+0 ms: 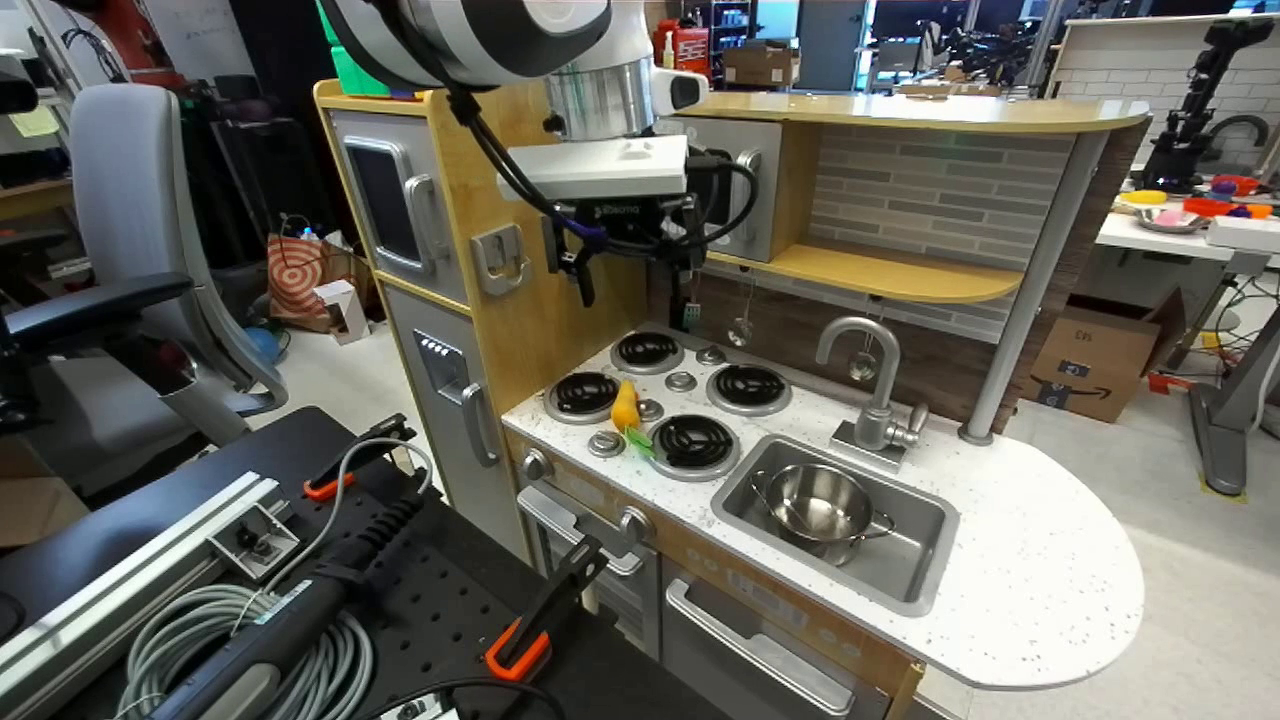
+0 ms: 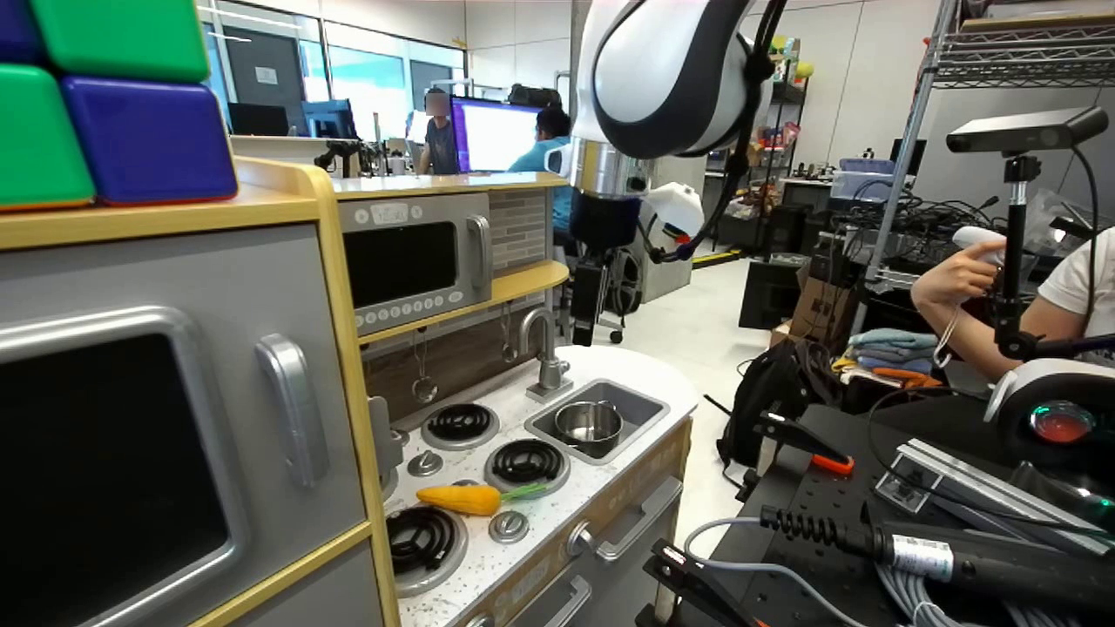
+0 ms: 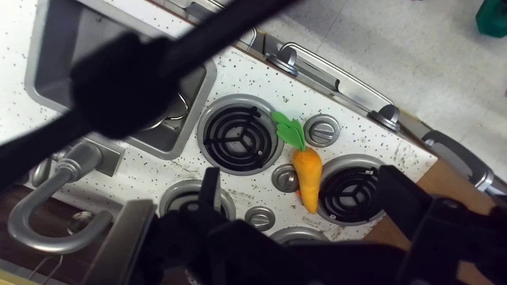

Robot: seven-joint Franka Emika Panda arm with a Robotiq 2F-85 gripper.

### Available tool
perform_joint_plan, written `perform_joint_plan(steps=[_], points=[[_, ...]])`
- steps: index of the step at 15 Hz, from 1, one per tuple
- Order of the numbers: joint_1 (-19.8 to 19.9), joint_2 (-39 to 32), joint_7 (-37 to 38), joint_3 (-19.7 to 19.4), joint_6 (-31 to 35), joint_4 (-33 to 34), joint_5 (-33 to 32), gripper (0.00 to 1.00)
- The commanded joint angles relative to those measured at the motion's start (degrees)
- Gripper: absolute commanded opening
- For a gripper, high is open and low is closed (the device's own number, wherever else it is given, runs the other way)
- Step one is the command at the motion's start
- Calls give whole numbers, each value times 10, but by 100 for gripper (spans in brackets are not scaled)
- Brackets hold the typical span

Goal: Remove the carrot plush toy from the stove and put it in the silver pot

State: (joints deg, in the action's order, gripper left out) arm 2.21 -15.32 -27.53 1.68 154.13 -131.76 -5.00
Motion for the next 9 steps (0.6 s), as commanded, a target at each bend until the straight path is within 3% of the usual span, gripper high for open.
perform_joint_plan(steps=[1, 4, 6, 7, 8, 9], points=[[43, -32, -130, 33, 6, 28, 4, 100], [66, -50, -235, 52, -18, 51, 15, 100], [85, -63, -302, 77, -86, 80, 56, 100], [68, -57, -261, 63, -151, 90, 59, 100], [58, -48, -251, 49, -78, 56, 42, 100], [57, -50, -252, 49, -112, 67, 49, 100]])
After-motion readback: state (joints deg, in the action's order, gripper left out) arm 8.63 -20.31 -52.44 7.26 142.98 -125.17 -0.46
